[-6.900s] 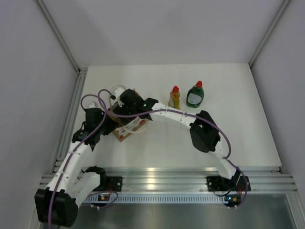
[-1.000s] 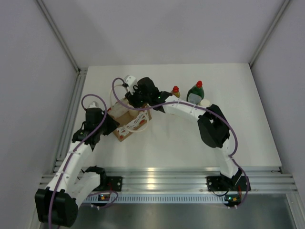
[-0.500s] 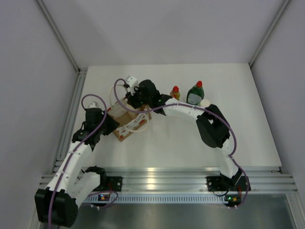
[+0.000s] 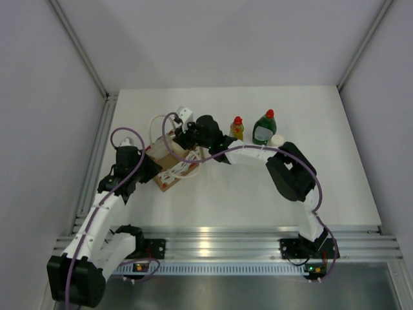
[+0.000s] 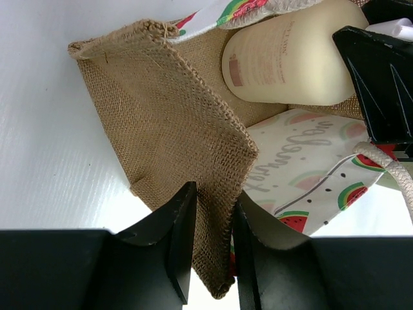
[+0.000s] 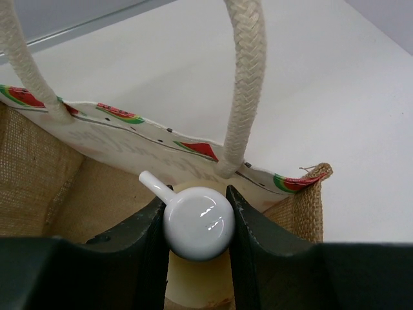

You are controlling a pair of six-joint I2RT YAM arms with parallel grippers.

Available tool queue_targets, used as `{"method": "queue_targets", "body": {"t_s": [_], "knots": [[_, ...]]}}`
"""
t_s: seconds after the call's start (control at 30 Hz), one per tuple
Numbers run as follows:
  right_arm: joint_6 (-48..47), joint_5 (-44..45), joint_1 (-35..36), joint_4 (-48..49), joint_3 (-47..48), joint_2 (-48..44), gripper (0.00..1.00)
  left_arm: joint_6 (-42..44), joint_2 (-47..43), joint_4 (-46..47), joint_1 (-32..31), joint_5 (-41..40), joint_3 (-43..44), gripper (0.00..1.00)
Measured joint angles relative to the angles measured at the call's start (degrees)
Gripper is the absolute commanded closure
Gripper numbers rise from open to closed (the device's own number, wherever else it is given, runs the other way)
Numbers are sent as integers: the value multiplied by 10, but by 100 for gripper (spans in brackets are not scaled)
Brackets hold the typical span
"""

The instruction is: Take the personal care products out of the canvas bag

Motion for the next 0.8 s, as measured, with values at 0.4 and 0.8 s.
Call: {"method": "queue_targets", "body": {"t_s": [0.4, 0.8], "knots": [[14, -25, -7, 99, -47, -1, 100, 0, 0, 0, 0, 0, 0, 65], [22, -41, -9, 103, -48, -2, 100, 0, 0, 0, 0, 0, 0, 64]]}}
